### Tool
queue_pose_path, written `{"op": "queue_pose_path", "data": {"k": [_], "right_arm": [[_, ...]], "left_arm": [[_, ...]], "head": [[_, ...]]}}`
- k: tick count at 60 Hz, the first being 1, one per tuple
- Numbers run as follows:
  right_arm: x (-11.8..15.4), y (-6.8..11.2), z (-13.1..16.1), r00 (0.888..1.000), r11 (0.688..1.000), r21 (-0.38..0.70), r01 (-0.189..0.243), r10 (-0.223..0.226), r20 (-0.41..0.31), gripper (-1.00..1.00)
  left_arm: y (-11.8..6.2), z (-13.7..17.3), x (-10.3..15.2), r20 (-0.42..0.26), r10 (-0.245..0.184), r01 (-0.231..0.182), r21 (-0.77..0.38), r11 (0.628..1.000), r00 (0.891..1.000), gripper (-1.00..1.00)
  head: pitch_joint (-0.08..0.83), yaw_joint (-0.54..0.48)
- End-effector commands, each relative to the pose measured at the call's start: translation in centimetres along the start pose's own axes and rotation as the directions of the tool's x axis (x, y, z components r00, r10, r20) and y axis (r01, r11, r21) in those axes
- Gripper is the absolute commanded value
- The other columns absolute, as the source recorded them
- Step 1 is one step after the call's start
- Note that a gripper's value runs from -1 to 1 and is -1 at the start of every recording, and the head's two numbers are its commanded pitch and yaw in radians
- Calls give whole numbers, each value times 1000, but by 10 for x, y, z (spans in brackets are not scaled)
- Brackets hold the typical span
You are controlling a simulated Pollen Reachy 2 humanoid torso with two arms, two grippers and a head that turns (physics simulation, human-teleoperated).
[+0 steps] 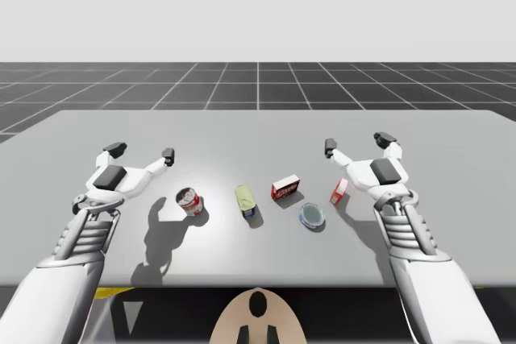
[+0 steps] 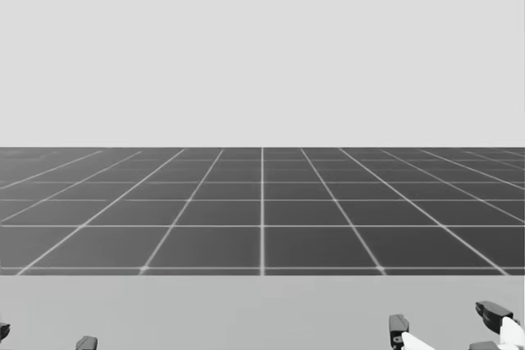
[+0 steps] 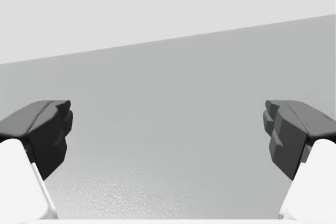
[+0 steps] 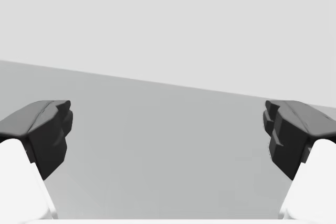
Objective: Grasp the soup can and hold it up.
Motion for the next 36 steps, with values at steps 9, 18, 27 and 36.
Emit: {"op": "queue_pose_path", "data": {"k": [9,18,27,36], "right_arm": [[1,-1,3,1000,1000,-16,-6,6,7,-1000],[1,-1,2,1000,1000,-21,-8,8,1,-1000],[0,-1,2,1000,1000,-22,-19,19,1,-1000],[0,-1,2,1000,999,-26,-24,24,2,-1000]], "left_arm": [[0,0,0,2,-2,2,-1,1000,1000,-1000],[0,0,0,1,-3,3,-1,1000,1000,-1000],[0,0,-1,1,-5,5,0,1000,1000,-1000],[0,-1,-1,1,-4,4,-1,1000,1000,-1000]], "head": [[22,-3],[119,-11],[251,-11],[364,4]]}}
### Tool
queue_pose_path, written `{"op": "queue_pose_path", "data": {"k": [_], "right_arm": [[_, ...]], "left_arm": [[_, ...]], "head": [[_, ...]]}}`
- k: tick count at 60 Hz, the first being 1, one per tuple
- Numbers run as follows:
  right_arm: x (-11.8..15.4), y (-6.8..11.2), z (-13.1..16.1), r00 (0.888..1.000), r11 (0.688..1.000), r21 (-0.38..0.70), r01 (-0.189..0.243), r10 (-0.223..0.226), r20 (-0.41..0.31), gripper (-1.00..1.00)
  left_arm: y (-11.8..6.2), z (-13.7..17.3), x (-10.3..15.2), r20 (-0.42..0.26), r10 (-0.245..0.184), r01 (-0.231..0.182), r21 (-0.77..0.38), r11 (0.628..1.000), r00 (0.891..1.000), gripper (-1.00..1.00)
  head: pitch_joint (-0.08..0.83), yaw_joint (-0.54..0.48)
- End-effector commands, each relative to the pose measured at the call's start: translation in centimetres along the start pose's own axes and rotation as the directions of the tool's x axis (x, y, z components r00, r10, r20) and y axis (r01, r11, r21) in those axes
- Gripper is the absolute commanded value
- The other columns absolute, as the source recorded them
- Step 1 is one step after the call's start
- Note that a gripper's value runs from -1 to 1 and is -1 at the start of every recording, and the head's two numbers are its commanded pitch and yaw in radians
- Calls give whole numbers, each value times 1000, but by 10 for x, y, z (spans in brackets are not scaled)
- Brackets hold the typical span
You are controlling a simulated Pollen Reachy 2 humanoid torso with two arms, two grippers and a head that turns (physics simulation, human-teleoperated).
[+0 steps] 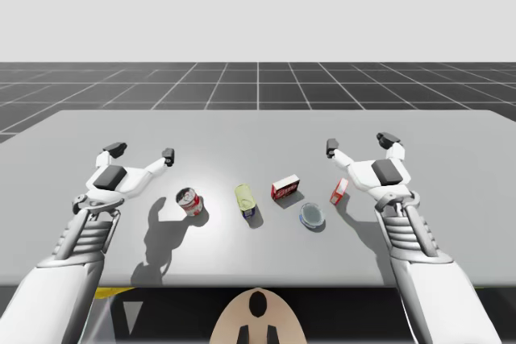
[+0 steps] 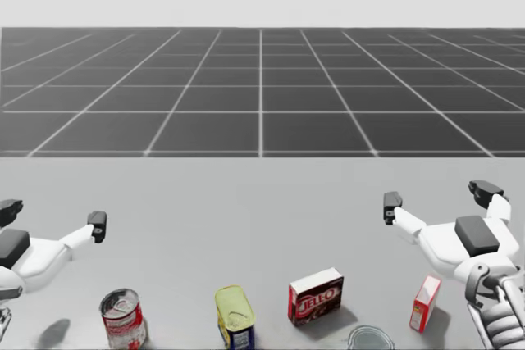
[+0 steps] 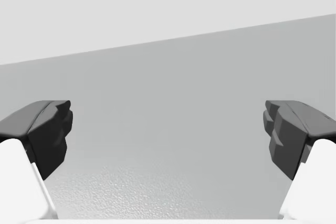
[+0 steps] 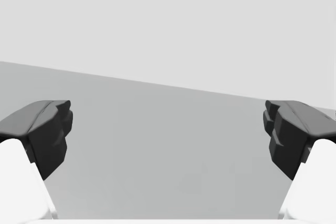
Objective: Grasp the soup can and hold it up.
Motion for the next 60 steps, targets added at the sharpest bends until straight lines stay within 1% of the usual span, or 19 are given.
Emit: {"op": "queue_pose_path", "data": {"k": [1,2,12,22,23,30,36,41,47,48,50,52,56,58,60], "right_arm": [[0,0,0,1000,1000,-3,-6,6,0,-1000],[0,0,0,1000,1000,-4,-7,7,-1,-1000],[-1,0,0,1000,1000,-1,-19,19,-3,-1000],[-2,2,0,1000,1000,7,-28,28,-12,-1000],[-2,2,0,1000,1000,8,-29,29,-13,-1000],[-2,3,0,999,1000,10,-28,28,-16,-1000],[-3,4,1,999,1000,12,-28,28,-21,-1000],[-4,5,0,999,999,15,-29,30,-25,-1000],[-4,4,0,999,999,14,-29,30,-26,-1000],[-4,4,0,999,999,13,-29,30,-25,-1000],[-4,4,0,999,1000,12,-29,29,-25,-1000],[-4,4,0,999,1000,11,-28,28,-25,-1000],[-5,4,0,999,1000,10,-28,28,-28,-1000],[-5,4,0,999,1000,9,-30,30,-29,-1000],[-5,4,0,999,1000,10,-30,30,-30,-1000]], "left_arm": [[0,0,0,0,0,0,0,1000,1000,-1000],[0,0,0,0,1,-1,0,1000,1000,-1000],[0,0,0,-1,1,-1,-1,1000,1000,-1000],[0,0,0,-2,0,0,0,1000,1000,-1000],[0,-1,0,-2,0,0,-1,1000,1000,-1000],[-2,-1,-1,-2,-2,2,-4,1000,1000,-1000],[-2,-1,-1,1,-5,5,-8,1000,1000,-1000],[-4,0,2,4,9,-9,-24,1000,1000,-1000],[-7,6,8,15,32,-31,-46,998,999,-1000],[-7,8,11,16,46,-44,-62,997,999,-1000],[-8,10,13,13,58,-57,-78,995,998,-1000],[-10,16,17,7,71,-70,-118,991,997,-1000],[-9,23,23,2,71,-70,-153,986,997,-1000],[-7,29,28,-6,94,-94,-174,980,996,-1000],[-3,38,36,-28,126,-129,-206,970,992,-1000]], "head": [[374,6],[400,14],[486,77],[574,196],[589,220],[637,299],[657,331],[671,355],[671,359],[671,359],[670,359],[668,360],[667,361],[668,361],[670,366]]}}
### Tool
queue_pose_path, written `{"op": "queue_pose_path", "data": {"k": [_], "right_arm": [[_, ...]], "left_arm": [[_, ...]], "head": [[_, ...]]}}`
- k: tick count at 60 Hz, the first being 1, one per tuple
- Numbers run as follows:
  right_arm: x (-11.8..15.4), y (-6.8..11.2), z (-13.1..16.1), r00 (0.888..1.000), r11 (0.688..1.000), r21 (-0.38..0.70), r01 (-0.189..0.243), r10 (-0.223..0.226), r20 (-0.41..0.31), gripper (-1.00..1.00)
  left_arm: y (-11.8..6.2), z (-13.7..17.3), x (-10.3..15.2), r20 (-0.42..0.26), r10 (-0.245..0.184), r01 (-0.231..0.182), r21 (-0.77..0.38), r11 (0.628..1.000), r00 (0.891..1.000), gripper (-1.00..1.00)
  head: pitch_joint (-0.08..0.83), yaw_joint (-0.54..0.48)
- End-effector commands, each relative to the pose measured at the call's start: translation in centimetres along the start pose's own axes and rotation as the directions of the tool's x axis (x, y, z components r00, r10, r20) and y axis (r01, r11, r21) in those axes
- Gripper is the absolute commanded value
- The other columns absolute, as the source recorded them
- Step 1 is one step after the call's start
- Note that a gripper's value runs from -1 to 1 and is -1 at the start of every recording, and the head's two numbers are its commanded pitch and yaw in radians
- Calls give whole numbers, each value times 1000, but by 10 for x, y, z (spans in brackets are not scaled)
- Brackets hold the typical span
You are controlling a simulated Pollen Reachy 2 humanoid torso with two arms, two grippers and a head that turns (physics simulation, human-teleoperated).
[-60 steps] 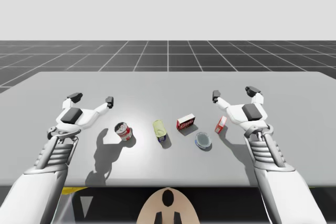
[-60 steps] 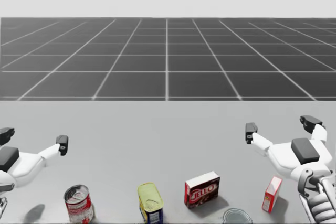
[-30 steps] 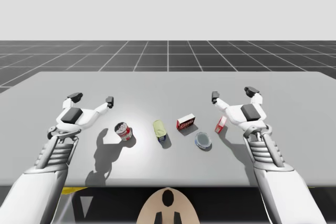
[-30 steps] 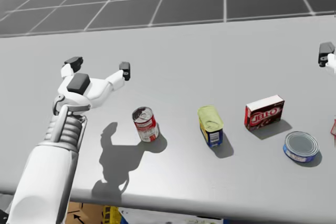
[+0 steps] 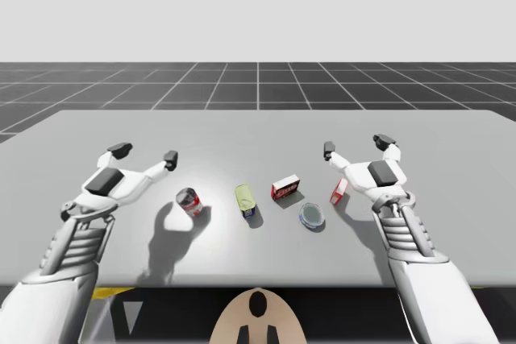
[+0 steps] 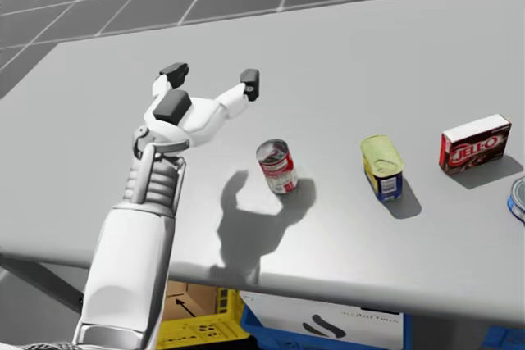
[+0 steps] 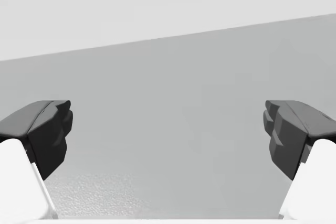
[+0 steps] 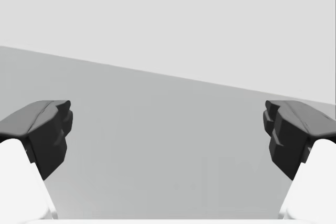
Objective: Grasp the soup can and hold it up.
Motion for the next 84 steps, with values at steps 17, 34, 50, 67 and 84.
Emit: {"op": "queue_pose_path", "data": {"k": [17,34,50,67,84], "right_arm": [[-1,-1,-1,1000,1000,-3,1,-1,-3,-1000],[1,-3,-2,1000,1000,-3,7,-7,8,-1000],[3,-4,-1,1000,1000,-4,9,-8,16,-1000],[5,-4,0,1000,1000,-4,10,-10,21,-1000],[7,-5,2,999,1000,1,13,-13,30,-1000]], "left_arm": [[11,82,19,-131,41,-85,-345,935,990,-1000],[11,103,-21,-225,69,-171,-476,863,972,-1000],[2,81,-59,-291,81,-207,-434,877,953,-1000],[-14,49,-76,-346,57,-211,-427,879,937,-1000],[-26,25,-76,-361,42,-204,-424,882,932,-1000]], "head": [[671,375],[677,390],[686,393],[692,386],[695,377]]}}
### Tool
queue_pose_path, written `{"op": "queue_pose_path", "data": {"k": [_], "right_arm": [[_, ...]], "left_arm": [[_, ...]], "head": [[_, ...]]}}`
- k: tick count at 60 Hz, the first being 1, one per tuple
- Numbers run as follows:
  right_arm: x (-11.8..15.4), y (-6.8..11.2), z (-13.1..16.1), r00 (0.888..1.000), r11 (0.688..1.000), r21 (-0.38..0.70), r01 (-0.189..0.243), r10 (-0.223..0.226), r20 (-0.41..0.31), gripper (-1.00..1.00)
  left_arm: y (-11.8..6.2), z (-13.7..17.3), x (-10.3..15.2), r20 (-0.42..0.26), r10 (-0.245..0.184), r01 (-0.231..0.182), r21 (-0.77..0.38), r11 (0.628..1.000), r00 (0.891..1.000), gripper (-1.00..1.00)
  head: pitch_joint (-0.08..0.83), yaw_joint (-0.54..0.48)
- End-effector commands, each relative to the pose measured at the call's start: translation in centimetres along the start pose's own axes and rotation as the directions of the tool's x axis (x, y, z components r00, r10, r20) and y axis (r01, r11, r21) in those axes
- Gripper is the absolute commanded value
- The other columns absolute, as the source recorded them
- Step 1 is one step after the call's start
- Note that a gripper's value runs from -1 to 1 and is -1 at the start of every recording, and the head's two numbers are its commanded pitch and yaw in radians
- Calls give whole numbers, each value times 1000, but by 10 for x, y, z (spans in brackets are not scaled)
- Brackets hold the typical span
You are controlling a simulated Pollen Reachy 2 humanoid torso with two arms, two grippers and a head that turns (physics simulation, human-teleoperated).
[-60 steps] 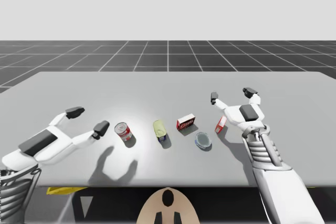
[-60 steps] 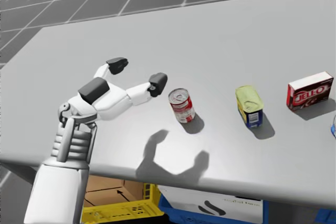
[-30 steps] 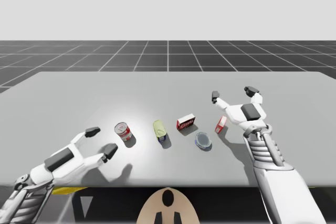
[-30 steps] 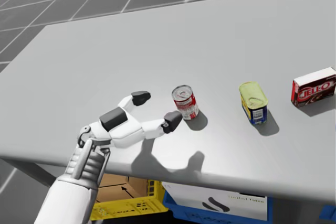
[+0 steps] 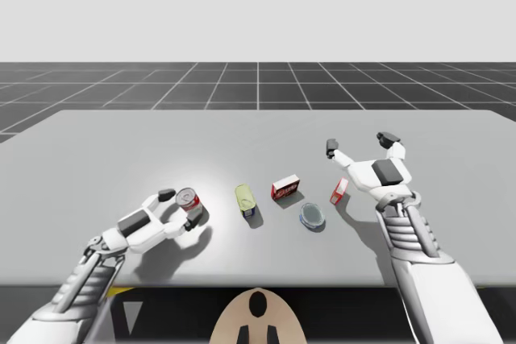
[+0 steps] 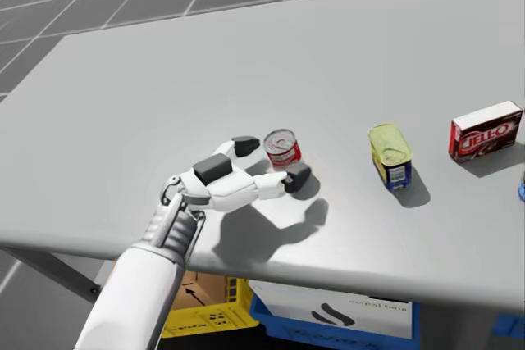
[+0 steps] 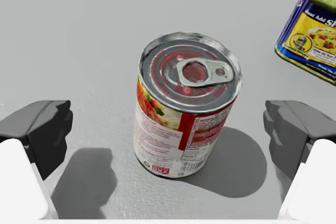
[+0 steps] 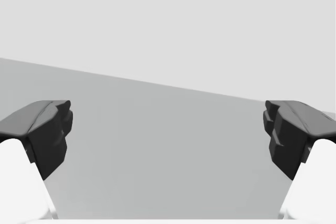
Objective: Grasp the soup can and hold it up.
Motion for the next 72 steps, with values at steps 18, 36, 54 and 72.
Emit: {"op": "queue_pose_path", "data": {"k": [18,36,54,72], "right_arm": [[6,0,3,1000,1000,-6,6,-5,23,-1000],[9,-1,5,999,1000,-10,6,-5,33,-1000],[12,-3,7,999,1000,-13,17,-17,43,-1000],[12,-5,9,999,999,16,34,-34,9,-1000]], "left_arm": [[1,-24,3,-7,-4,4,35,999,1000,-148],[0,-21,1,16,-30,29,45,999,999,1000],[-5,-19,-3,18,-57,56,55,997,998,1000],[-16,-4,28,50,-104,101,55,993,993,1000]], "head": [[690,370],[602,379],[361,389],[335,372]]}}
